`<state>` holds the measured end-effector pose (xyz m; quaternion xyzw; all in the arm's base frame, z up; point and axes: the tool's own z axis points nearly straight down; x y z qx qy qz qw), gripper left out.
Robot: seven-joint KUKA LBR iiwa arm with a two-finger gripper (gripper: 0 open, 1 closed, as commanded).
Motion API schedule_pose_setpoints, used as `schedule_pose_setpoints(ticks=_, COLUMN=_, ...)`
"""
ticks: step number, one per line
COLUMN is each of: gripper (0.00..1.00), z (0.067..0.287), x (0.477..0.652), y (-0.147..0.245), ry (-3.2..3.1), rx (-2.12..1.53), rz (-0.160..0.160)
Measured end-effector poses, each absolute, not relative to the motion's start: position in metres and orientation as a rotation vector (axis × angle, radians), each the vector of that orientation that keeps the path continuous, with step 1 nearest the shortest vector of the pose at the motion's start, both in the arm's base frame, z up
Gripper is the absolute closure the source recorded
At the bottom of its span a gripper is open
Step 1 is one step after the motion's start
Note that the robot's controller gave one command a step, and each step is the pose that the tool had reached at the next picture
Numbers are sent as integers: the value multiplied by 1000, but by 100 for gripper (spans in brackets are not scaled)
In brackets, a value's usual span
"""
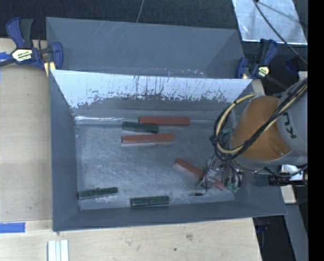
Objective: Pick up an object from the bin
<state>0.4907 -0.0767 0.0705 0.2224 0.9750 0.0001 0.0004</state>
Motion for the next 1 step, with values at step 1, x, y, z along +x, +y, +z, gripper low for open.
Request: schedule_pose_setpoints(ticks=1, gripper=100, z=75, x=490, y=-77, ry=3064, rx=698, rz=0)
